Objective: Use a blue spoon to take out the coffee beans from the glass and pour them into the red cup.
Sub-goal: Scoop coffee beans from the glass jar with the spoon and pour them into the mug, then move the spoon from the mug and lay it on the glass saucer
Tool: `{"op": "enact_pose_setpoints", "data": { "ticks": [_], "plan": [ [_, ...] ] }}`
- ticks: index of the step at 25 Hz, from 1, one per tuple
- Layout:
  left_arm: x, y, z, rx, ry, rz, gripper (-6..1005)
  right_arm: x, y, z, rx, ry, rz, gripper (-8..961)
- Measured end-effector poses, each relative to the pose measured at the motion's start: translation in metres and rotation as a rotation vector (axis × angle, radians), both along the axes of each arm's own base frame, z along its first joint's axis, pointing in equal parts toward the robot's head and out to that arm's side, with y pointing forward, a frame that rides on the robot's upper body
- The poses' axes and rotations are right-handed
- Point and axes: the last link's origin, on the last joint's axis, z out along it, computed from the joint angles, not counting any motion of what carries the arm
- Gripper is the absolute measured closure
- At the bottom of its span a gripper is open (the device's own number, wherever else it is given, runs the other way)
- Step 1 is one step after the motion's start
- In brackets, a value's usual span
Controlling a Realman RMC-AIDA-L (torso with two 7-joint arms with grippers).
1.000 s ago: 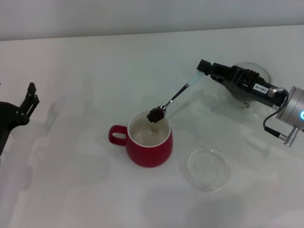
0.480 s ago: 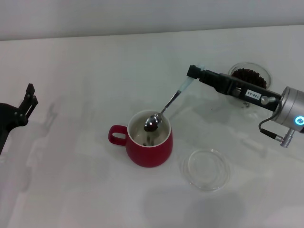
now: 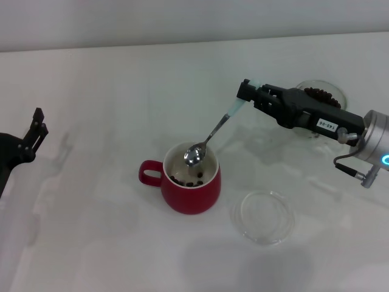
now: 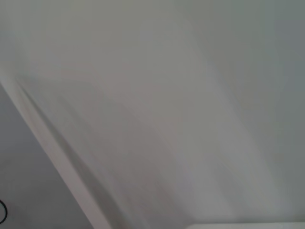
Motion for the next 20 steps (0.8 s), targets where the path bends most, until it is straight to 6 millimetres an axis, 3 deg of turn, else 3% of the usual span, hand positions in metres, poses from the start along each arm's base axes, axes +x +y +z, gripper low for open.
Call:
{"op": "enact_pose_setpoints", "data": {
  "ticks": [10,17,20],
  "plan": [
    [-0.001,-0.002,0.0,0.003,-0.003,0.008,152,0.007,-0.004,0.018,-0.032,0.13,-0.094,802],
    [0.001,0.001,0.0,0.005,-0.004,0.002,153,0.039,-0.025,0.054,0.023,0.127,-0.176,801],
    [0.001,0.002,0.0,0.006,-0.004,0.0,152,0.046,-0.031,0.06,0.03,0.114,-0.185,801]
  ]
}}
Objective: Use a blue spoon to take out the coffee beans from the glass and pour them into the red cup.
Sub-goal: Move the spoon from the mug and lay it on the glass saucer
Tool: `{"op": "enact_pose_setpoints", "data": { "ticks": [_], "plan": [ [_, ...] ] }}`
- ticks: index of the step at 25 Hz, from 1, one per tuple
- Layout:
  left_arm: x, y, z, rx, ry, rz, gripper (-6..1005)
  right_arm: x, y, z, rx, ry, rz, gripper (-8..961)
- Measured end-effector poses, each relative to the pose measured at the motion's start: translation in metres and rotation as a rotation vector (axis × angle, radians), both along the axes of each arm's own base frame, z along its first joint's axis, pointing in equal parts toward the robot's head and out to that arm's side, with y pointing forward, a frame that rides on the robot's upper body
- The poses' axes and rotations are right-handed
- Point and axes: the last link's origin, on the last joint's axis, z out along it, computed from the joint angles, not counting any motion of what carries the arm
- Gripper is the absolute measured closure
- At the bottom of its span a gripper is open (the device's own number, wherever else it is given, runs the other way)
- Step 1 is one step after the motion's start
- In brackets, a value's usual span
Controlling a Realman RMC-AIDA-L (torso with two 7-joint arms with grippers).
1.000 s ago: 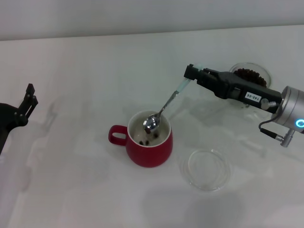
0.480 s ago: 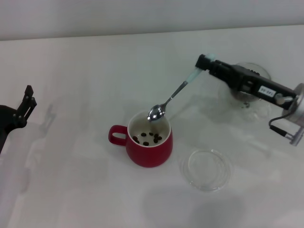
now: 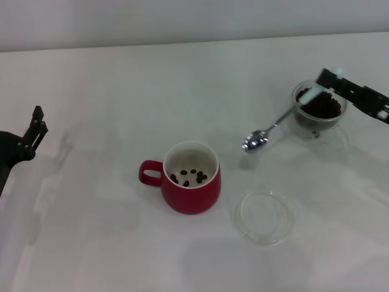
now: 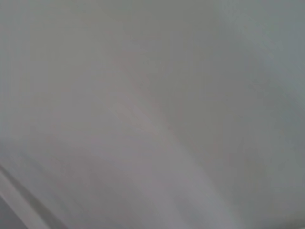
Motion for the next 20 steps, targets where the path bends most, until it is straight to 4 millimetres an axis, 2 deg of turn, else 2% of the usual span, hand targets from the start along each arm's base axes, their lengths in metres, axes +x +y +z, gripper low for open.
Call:
{"op": "enact_pose_setpoints", "data": {
  "ticks": [3,8,20],
  "plan": [
    [0.002,0.002,0.0,0.0,0.0,-0.005,152,0.009,-0.01,0.008,0.001,-0.026,-0.001,801],
    [0.003,0.002,-0.001,-0.001,-0.001,-0.009,153,0.02,-0.025,0.01,-0.014,-0.064,-0.021,801],
    [0.006,0.003,-0.003,-0.008,-0.006,-0.018,152,0.036,-0.037,-0.013,-0.1,-0.155,-0.09,801]
  ]
}}
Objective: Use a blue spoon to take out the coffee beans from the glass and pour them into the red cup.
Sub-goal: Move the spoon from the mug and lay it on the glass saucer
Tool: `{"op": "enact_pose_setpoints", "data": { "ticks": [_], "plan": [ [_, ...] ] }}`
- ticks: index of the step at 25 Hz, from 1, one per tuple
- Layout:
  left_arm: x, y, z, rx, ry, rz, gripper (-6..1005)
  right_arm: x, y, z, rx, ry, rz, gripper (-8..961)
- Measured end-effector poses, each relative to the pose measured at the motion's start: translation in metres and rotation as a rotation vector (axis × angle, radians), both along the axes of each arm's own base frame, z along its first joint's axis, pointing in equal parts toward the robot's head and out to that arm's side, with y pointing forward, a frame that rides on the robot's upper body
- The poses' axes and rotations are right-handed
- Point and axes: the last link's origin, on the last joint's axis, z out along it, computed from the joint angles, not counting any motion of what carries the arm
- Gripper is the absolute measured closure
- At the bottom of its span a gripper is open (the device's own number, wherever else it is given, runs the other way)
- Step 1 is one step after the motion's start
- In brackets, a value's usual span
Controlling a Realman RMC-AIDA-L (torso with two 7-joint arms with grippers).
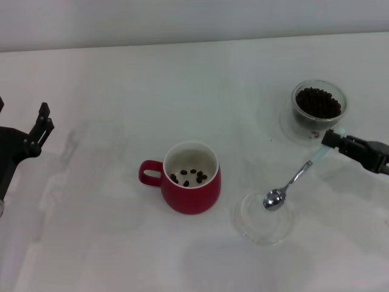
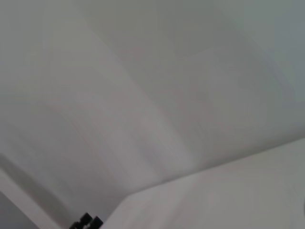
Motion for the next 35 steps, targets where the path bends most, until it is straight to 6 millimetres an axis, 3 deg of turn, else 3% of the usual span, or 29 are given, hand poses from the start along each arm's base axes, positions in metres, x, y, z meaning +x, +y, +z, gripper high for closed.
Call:
{"op": "enact_pose_setpoints", "data": {
  "ticks": [15,35],
  "plan": [
    [-0.002,-0.004,-0.001,-0.002,-0.005,0.009,153,0.005,-0.011,-0.026,-0.091,-0.039,-0.047,801],
    [-0.005,-0.005,0.001,0.001,0.002,0.014,152,0.0,-0.007,-0.036,-0.126,-0.005,-0.069,800]
  ]
}}
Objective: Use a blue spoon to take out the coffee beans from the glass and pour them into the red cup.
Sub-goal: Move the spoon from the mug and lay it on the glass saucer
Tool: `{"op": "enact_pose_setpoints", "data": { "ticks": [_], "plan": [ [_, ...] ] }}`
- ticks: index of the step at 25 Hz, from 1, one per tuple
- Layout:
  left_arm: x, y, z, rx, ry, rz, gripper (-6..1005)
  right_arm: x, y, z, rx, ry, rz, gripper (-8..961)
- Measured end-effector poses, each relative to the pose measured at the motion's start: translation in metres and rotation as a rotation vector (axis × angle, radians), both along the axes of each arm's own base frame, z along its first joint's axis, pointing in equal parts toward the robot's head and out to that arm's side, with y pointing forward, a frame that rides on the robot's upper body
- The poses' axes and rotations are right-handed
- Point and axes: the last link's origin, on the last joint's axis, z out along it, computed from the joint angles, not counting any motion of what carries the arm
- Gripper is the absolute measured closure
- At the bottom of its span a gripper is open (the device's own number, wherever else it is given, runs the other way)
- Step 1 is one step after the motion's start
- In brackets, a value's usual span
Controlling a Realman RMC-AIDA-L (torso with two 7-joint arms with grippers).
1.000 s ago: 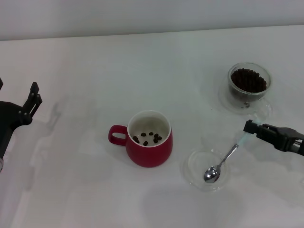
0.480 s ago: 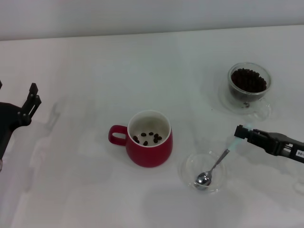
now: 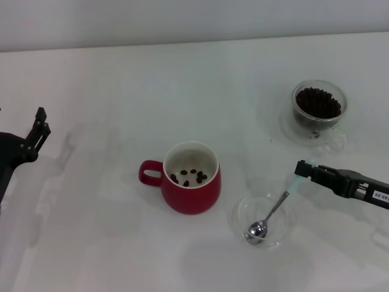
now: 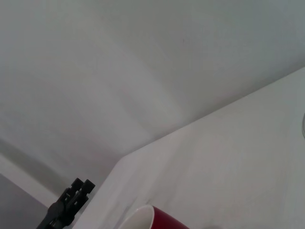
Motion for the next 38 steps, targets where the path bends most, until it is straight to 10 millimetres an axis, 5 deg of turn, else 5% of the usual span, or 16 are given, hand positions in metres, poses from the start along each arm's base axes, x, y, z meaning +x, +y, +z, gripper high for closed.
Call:
{"op": "enact_pose_setpoints", "data": {
  "ticks": [38],
  "plan": [
    [-0.003,-0.004,0.002,0.009,0.002,0.001,152,0.006,0.012,-0.006,-0.007,-0.054,-0.042,678]
  ]
}}
